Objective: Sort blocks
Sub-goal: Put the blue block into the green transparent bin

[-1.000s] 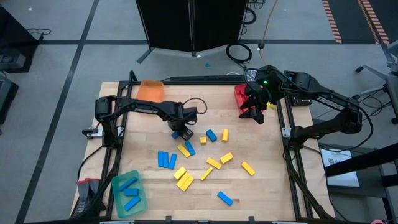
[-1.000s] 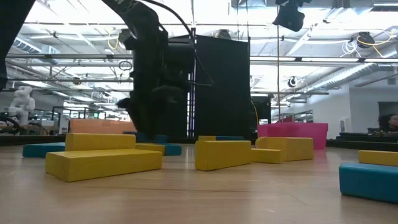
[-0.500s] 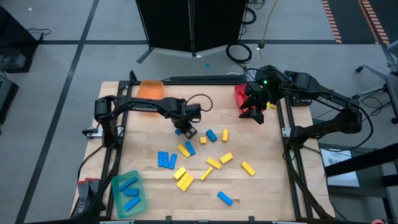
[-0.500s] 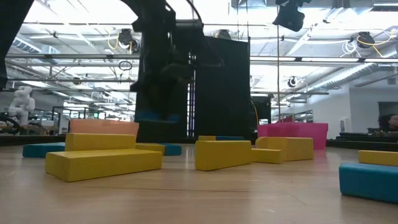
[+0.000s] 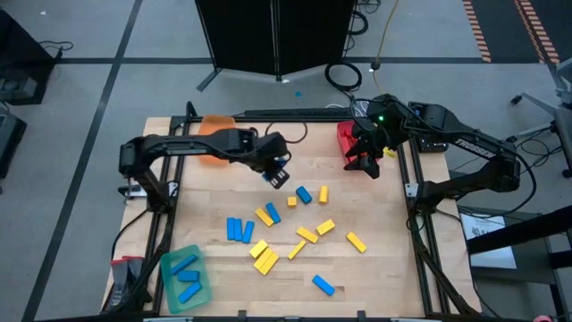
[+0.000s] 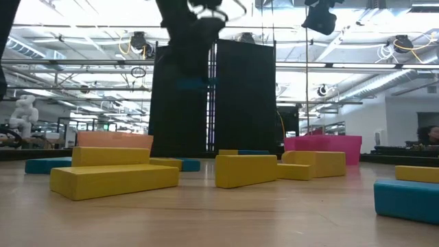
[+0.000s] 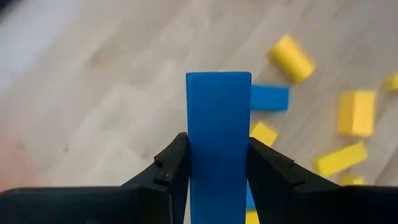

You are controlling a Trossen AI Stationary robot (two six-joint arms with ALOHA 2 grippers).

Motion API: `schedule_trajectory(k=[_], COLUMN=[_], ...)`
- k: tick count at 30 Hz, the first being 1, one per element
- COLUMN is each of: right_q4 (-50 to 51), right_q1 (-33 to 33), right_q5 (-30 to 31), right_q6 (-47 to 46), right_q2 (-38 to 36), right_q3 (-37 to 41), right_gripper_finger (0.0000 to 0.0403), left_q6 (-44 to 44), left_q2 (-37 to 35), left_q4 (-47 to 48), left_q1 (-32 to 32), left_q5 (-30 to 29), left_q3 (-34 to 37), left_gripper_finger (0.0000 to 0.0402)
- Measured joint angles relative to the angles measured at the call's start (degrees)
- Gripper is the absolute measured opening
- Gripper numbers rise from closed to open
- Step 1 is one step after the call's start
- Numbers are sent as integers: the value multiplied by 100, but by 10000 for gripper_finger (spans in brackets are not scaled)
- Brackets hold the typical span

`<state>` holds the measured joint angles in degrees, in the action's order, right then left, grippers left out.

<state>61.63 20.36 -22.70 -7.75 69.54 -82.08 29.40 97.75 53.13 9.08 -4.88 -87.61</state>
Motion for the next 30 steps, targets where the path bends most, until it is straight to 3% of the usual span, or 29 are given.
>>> schedule_trajectory(k=[17,23,30], right_q4=[-4,-9,-8], right_q1=[0,0,0], right_q5=[-11,-11,-11], right_q6=[-7,-11,-15], right_q2=[0,0,0], right_q3=[0,0,0], right_gripper_finger=[235,235,235], left_q6=[-91,179,924], left_q2=[-1789,-2102,-2232], left_q4=[-280,229,1023], left_q1=[-1143,-1771,-2811], left_q5=[-1243,-1769,-1971], left_q3=[9,9,9], left_gripper_finger=[131,131,131])
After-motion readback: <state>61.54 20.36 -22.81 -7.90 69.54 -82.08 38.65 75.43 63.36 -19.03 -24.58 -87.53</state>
